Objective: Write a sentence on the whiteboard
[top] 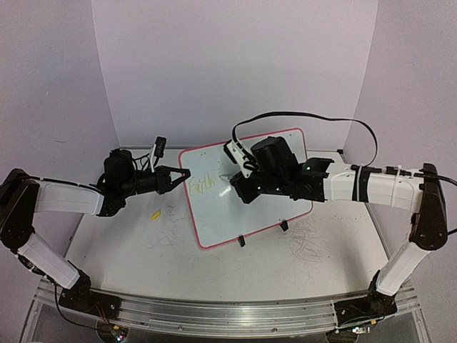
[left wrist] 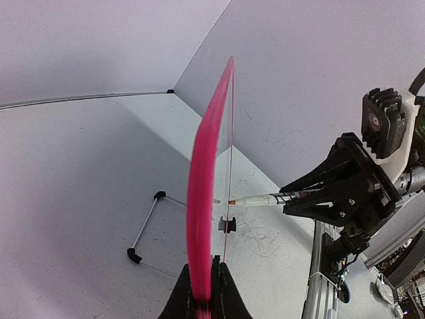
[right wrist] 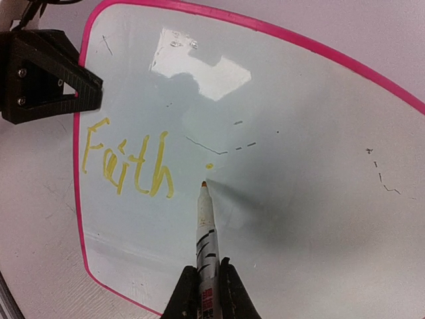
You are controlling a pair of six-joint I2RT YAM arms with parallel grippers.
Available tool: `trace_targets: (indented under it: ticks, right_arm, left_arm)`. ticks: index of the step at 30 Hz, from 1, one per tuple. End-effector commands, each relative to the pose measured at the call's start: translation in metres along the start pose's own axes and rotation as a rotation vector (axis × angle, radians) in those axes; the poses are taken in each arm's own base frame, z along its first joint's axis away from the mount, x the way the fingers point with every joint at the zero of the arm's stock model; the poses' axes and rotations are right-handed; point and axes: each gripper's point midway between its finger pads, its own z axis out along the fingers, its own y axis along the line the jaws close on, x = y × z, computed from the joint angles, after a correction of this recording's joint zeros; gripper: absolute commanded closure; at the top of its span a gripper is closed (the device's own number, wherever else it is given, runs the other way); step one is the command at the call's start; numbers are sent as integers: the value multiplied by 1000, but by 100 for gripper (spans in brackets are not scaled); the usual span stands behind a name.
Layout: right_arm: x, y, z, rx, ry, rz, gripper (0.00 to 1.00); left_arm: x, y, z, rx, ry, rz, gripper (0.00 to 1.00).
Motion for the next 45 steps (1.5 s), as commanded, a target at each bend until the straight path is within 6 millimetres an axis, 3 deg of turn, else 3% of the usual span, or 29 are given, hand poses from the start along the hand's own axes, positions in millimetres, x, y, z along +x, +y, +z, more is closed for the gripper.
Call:
trace_targets:
  ticks: [1,18,35,40,45]
  right_arm:
    - [-13,-4,4,27,-33,15,100]
    - [6,-4,5,38,12,41,100]
    - [25,12,1,11,62,42,100]
    - [11,12,-6,3,28,55,100]
    - [-23,10,-23,-20,-77,84,100]
  left_arm:
    - [-1,7,-1,-36,-5,47,100]
    - [-2,5,-2,-32,-7,51,100]
    - [1,6,-3,-32,-1,49,100]
    - [2,5,-3,-31,-1,47,100]
    - [1,4,-5,-32,-6,52,100]
